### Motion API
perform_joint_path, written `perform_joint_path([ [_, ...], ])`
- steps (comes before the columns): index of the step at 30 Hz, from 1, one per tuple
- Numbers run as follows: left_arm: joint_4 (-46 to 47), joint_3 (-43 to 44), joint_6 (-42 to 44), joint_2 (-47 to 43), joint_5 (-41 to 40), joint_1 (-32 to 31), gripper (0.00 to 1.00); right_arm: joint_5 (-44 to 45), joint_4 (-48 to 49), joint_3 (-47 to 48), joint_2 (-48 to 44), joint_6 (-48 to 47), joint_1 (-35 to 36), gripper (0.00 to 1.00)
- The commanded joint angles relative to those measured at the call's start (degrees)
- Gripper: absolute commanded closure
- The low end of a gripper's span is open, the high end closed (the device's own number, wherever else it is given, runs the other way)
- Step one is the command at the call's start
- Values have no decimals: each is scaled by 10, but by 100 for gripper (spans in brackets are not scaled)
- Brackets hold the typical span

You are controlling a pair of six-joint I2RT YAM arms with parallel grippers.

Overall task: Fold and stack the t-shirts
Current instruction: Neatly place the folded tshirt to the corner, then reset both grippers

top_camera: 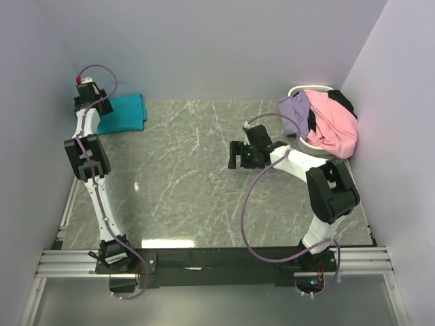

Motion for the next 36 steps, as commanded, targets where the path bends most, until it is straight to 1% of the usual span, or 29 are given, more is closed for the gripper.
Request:
perform_joint_path([
  [1, 45, -30, 12, -53, -18, -2, 10, -16, 22, 12, 2, 7, -1, 0],
  [2, 49, -35, 21, -61, -24, -5, 8, -20, 25, 10, 1, 7, -1, 0],
  [3, 57, -43, 29, -69, -30, -14, 7, -23, 26, 9, 3, 7, -2, 0],
  [4, 76, -64, 34, -90, -40, -18, 1, -25, 26, 9, 3, 7, -1, 0],
  [5, 84, -72, 45, -102, -66, -23, 1, -26, 26, 9, 2, 7, -2, 0],
  [8, 97, -90, 64, -147, -82, -45, 0, -30, 28, 3, -5, 8, -1, 0],
  [10, 88, -85, 62, -178, -85, -64, 0, -35, 34, -4, -10, 10, -2, 0],
  [11, 77, -81, 53, -188, -94, -71, 1, -36, 34, -7, -18, 10, -1, 0],
  [14, 46, -79, 36, -231, -84, -99, 1, -38, 37, -21, -39, 12, -1, 0],
  [17, 45, -124, 10, -292, -85, -135, 1, -33, 39, -38, -67, 14, -1, 0],
  [18, 44, -159, 3, -326, -82, -154, 1, -28, 36, -43, -74, 13, -1, 0],
  [20, 29, -188, -25, -358, -70, -171, 0, -14, 33, -54, -99, 12, -1, 0],
  [21, 10, -221, -35, -388, -64, -197, 1, -8, 27, -57, -107, 12, -1, 0],
  [23, -8, -254, -77, -419, -41, -218, 1, 9, 21, -65, -132, 13, -1, 0],
  [24, -11, -300, -93, -455, -34, -244, 1, 12, 13, -67, -142, 13, -1, 0],
  [25, -16, -328, -113, -474, -21, -259, 0, 17, 9, -72, -151, 12, -1, 0],
  [26, -10, -359, -122, -496, -26, -274, 1, 27, 6, -76, -172, 13, 0, 0],
  [27, -1, -431, -140, -544, -32, -303, 1, 32, 0, -84, -184, 13, 0, 0],
  [29, 31, -503, -169, -594, -12, -330, 1, 42, -7, -94, -218, 14, 1, 0],
  [30, 42, -576, -180, -645, -23, -364, 0, 52, -16, -103, -230, 16, 1, 0],
  [31, 52, -606, -189, -667, -17, -378, 1, 58, -19, -109, -242, 16, 1, 0],
  [32, 46, -632, -200, -686, -33, -394, 1, 65, -20, -116, -266, 17, 3, 0],
  [33, 39, -669, -211, -718, -48, -423, 1, 75, -19, -132, -279, 22, 2, 0],
  [35, 12, -696, -242, -745, -59, -449, 1, 99, -22, -146, -311, 31, 2, 0],
  [36, 5, -721, -252, -772, -76, -477, 1, 109, -22, -161, -322, 38, 2, 0],
])
